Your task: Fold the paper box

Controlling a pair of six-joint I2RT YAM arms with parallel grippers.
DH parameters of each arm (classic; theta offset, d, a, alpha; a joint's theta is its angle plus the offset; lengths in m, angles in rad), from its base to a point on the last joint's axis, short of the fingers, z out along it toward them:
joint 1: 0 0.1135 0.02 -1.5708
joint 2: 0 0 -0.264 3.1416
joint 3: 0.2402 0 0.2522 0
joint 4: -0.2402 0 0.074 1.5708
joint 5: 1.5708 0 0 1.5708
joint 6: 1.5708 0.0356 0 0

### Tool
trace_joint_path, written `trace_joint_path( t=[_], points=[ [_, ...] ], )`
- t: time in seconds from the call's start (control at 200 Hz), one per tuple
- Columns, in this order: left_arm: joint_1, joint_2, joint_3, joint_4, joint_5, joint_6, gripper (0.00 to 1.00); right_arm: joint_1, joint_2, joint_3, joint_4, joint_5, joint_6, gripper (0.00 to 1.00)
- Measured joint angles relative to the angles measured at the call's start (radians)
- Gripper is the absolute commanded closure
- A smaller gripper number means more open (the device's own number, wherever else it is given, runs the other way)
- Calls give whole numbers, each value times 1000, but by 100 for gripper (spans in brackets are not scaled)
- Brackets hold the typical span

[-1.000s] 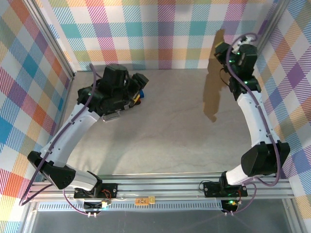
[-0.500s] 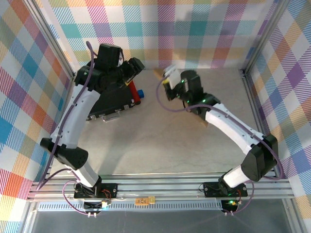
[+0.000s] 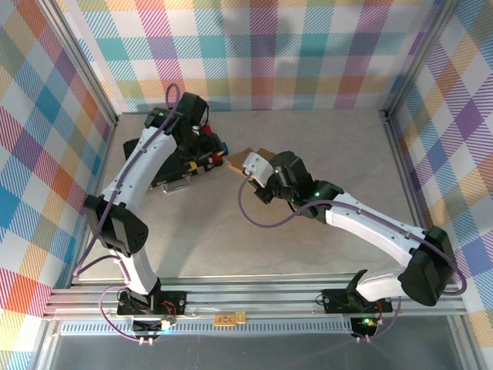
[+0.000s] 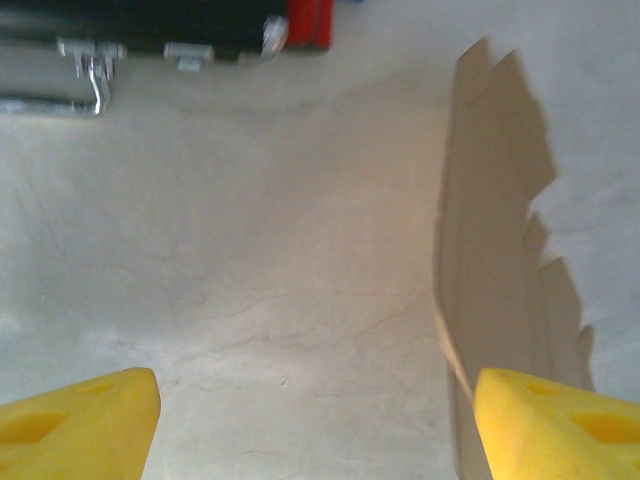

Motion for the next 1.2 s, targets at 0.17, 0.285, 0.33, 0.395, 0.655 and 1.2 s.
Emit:
trace_joint_path(
  t=[0.17, 0.285, 0.33, 0.395, 0.655, 1.2],
  points=[
    [6, -5, -144, 132, 100, -34, 21, 28, -16, -34, -18, 4, -2, 100],
    [6, -5, -148, 180, 138, -38, 21, 39, -16, -37, -30, 13, -2, 100],
    [6, -5, -148, 198, 149, -41, 21, 42, -16, -37, -30, 15, -2, 100],
    [6, -5, -149, 220, 166, -41, 21, 45, -16, -37, -31, 18, -2, 100],
    [3, 23, -172, 276, 222, -45, 34, 48, -16, -37, -31, 26, -2, 100],
    [-16, 101, -182, 270, 233, -109, 61, 51, -2, -37, -32, 28, -11, 100]
  ],
)
